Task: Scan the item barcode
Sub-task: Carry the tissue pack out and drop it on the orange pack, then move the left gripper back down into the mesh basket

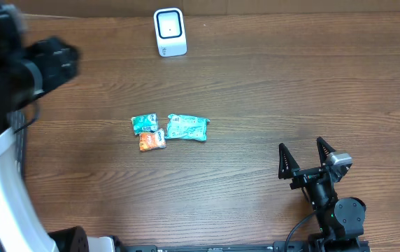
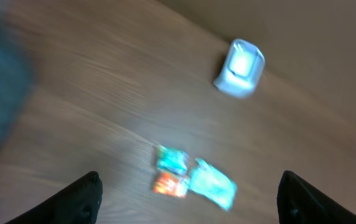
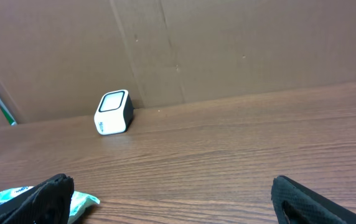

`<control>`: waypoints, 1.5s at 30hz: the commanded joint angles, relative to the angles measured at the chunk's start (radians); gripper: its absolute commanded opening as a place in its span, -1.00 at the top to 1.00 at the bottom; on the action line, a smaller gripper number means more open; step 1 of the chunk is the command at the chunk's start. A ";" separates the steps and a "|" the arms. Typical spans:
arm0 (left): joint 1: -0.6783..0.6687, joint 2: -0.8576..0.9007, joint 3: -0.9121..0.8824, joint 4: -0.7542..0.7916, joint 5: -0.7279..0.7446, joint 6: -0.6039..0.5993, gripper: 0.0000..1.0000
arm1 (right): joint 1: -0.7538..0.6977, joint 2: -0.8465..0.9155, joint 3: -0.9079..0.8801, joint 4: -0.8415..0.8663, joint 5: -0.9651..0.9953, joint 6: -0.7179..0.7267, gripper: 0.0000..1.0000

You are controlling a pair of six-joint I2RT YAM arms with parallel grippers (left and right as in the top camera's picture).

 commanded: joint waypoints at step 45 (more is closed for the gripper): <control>0.808 0.131 -0.187 -0.003 -0.265 -0.173 -0.38 | 0.005 -0.009 -0.010 0.003 0.000 -0.001 -1.00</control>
